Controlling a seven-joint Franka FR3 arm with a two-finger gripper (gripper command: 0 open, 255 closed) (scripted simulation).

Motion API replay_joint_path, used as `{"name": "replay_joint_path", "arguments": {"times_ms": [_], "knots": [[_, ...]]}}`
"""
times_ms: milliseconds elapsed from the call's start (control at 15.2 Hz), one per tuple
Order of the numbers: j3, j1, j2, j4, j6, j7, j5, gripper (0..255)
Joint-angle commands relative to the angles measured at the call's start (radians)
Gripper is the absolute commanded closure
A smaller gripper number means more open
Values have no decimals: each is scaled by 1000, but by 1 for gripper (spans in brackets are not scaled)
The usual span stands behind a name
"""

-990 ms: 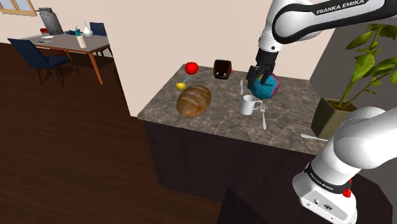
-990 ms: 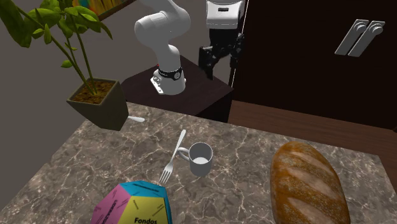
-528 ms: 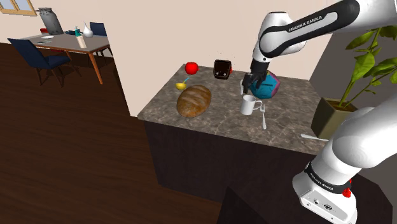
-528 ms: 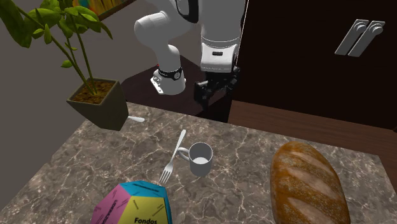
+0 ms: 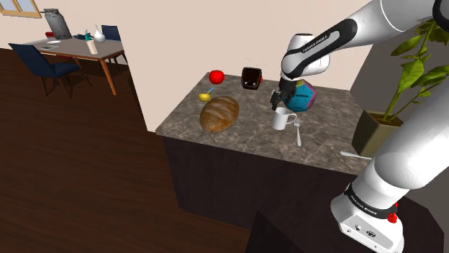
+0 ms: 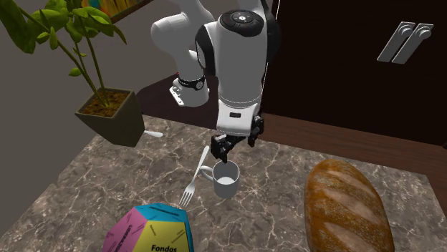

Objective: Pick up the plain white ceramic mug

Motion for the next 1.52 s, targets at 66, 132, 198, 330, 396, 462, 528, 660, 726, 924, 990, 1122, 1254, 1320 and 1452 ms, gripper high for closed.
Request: {"name": "replay_joint_path", "arguments": {"times_ms": [66, 132, 198, 330, 396, 462, 528, 660, 726, 924, 990, 1122, 1254, 1320, 1452], "knots": [[-10, -5, 66, 19, 49, -28, 19, 0], [-10, -5, 77, 15, 63, -32, 24, 0], [-9, -5, 87, 11, 77, -35, 29, 0], [-9, -6, 109, 5, 104, -43, 39, 0], [-8, -6, 120, 2, 118, -47, 44, 0], [-7, -6, 131, -1, 132, -51, 50, 0], [-7, -6, 138, -3, 140, -53, 53, 0], [-7, -6, 137, -5, 141, -52, 52, 255], [-6, -5, 137, -5, 141, -51, 52, 255], [-6, -5, 137, -5, 141, -51, 52, 255], [-6, -5, 137, -5, 140, -51, 52, 255], [-6, -5, 136, -5, 141, -51, 52, 255], [-7, -6, 138, -3, 140, -53, 53, 255], [-8, -6, 126, 0, 126, -49, 47, 255], [-9, -5, 104, 6, 99, -41, 36, 255]]}}
